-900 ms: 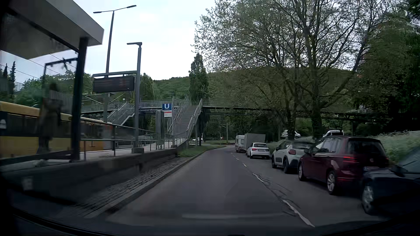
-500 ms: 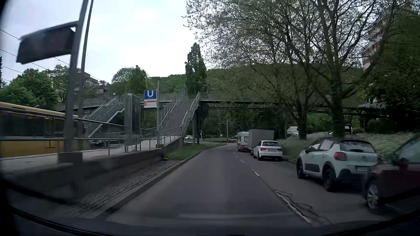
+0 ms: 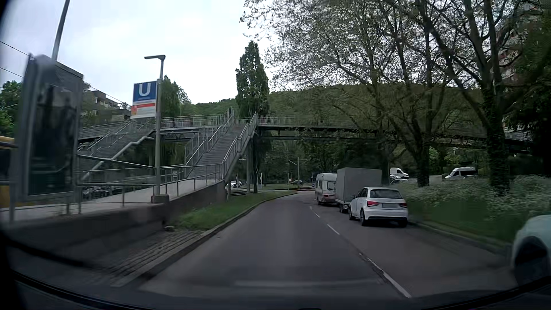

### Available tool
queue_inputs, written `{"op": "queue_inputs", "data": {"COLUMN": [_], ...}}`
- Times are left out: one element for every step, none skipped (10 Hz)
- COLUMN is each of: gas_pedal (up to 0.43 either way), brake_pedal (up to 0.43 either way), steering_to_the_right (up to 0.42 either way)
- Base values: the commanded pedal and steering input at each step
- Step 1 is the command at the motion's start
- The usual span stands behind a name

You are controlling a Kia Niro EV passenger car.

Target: Follow the waypoints while adhering to traffic rules and regulations

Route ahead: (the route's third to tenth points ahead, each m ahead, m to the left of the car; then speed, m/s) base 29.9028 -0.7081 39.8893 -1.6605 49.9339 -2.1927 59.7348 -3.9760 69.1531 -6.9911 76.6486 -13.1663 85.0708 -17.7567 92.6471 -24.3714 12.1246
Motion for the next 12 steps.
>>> {"op": "queue_inputs", "data": {"gas_pedal": [0.0,0.0,0.0,0.0,0.0,0.0,0.008,0.008,0.008,0.008,0.008,0.008], "brake_pedal": [0.0,0.0,0.0,0.0,0.0,0.0,0.0,0.0,0.0,0.0,0.0,0.0], "steering_to_the_right": [0.001,0.001,0.001,0.001,0.001,0.0,0.001,0.0,0.001,0.001,0.001,0.001]}}
